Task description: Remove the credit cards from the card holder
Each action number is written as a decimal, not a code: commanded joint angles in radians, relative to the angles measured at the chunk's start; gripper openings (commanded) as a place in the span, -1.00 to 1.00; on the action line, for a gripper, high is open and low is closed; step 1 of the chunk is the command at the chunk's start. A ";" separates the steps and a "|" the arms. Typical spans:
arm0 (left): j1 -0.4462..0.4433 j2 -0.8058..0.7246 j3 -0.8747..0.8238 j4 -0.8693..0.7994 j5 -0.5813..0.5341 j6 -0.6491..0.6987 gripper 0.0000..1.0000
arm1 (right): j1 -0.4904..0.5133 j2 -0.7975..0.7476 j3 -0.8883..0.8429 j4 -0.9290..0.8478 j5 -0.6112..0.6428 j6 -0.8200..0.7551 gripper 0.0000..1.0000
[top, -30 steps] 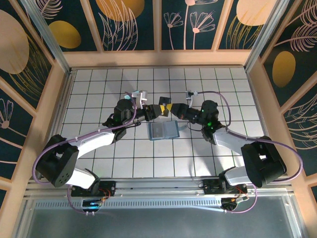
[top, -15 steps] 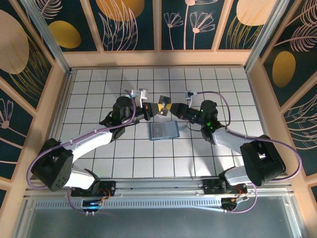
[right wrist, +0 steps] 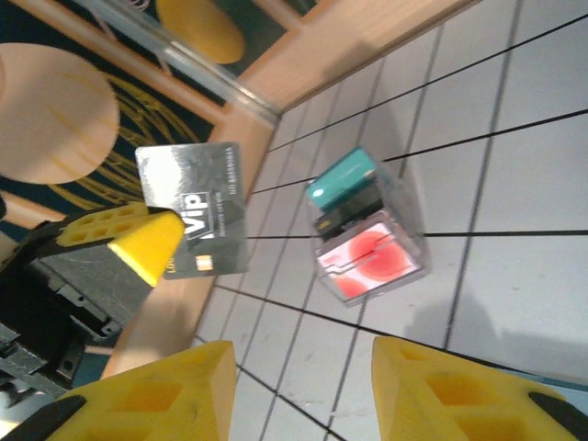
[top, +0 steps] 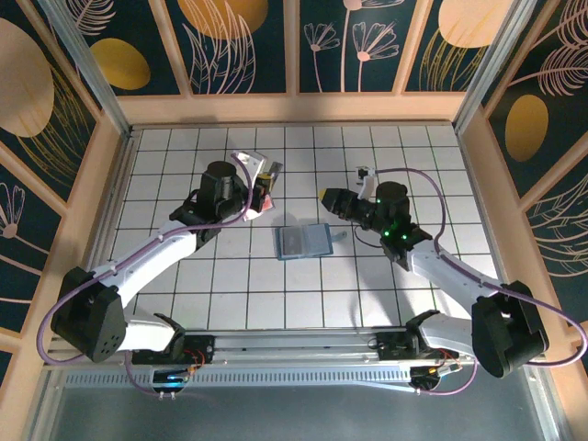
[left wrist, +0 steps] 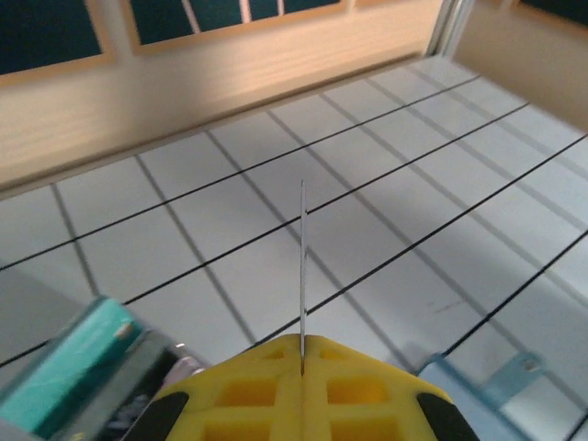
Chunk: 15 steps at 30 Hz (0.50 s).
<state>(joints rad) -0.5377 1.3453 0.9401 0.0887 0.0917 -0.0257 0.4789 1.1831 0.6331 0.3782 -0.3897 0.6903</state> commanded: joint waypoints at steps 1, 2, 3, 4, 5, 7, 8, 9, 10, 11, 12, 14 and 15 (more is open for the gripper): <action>0.043 -0.001 0.061 -0.059 0.018 0.225 -1.00 | 0.004 -0.040 0.021 -0.117 0.120 -0.040 -0.07; 0.056 0.003 0.069 -0.064 0.033 0.260 -1.00 | 0.004 -0.047 0.020 -0.130 0.136 -0.040 -0.04; 0.070 0.010 0.080 -0.073 0.050 0.294 -1.00 | 0.004 -0.051 0.022 -0.145 0.149 -0.040 0.00; 0.083 0.020 0.093 -0.086 0.062 0.318 -1.00 | 0.004 -0.054 0.025 -0.161 0.163 -0.041 0.02; 0.097 0.030 0.107 -0.099 0.067 0.347 -1.00 | 0.004 -0.054 0.028 -0.179 0.177 -0.042 0.04; 0.121 0.052 0.127 -0.122 0.072 0.407 -1.00 | 0.005 -0.058 0.036 -0.210 0.199 -0.046 0.12; 0.130 0.065 0.134 -0.130 0.074 0.438 -1.00 | 0.006 -0.059 0.040 -0.225 0.210 -0.047 0.18; 0.138 0.076 0.139 -0.137 0.075 0.464 -1.00 | 0.005 -0.062 0.040 -0.234 0.217 -0.048 0.21; 0.148 0.089 0.146 -0.144 0.081 0.491 -1.00 | 0.006 -0.065 0.040 -0.240 0.222 -0.048 0.27; 0.160 0.103 0.153 -0.153 0.083 0.514 -1.00 | 0.006 -0.070 0.039 -0.244 0.229 -0.046 0.33; 0.167 0.116 0.159 -0.158 0.083 0.533 -1.00 | 0.007 -0.073 0.037 -0.250 0.238 -0.045 0.39; 0.184 0.145 0.175 -0.171 0.091 0.571 -1.00 | 0.007 -0.082 0.034 -0.257 0.255 -0.038 0.52; 0.190 0.156 0.180 -0.176 0.099 0.587 -1.00 | 0.008 -0.086 0.033 -0.261 0.260 -0.036 0.56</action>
<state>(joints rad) -0.3660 1.4712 1.0843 -0.0380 0.1539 0.4473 0.4797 1.1294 0.6353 0.1448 -0.1829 0.6571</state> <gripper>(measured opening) 0.043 0.772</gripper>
